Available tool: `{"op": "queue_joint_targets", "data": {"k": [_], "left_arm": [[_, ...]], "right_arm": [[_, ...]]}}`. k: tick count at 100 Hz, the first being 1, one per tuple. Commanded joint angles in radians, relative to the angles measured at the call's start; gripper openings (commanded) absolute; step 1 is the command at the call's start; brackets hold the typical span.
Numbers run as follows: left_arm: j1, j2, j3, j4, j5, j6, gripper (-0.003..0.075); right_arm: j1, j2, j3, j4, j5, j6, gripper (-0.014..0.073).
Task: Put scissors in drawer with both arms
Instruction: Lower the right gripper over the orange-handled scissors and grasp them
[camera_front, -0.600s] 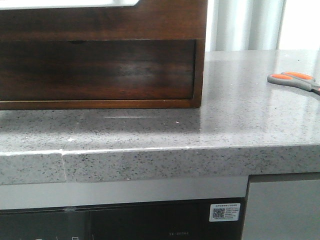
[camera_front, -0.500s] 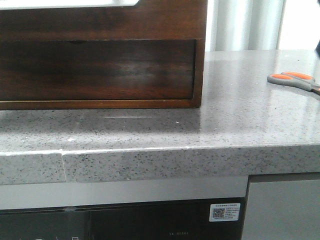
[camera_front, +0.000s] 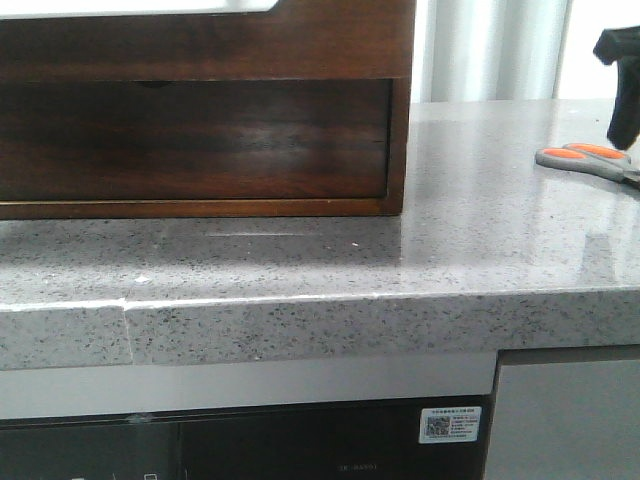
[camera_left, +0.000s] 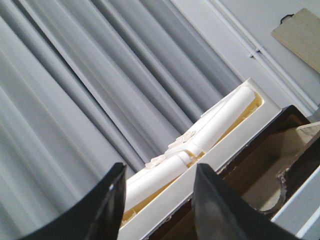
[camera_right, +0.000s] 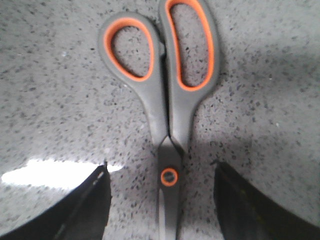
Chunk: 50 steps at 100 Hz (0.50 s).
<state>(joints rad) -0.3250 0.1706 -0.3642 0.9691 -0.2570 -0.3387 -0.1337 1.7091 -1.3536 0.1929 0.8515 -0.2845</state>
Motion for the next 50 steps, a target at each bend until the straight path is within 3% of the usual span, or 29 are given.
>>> {"op": "queue_joint_targets", "data": {"k": [1,50], "left_arm": [[0.003,0.011,-0.034,-0.031,-0.007,-0.012,0.0294],[0.003,0.011,-0.034,-0.031,-0.007,-0.012,0.0294]], "right_arm": [[-0.006,-0.019,-0.041,-0.006,-0.021,0.004,0.0399],[-0.006,0.058,-0.047,-0.007,-0.005,0.004,0.0399]]}}
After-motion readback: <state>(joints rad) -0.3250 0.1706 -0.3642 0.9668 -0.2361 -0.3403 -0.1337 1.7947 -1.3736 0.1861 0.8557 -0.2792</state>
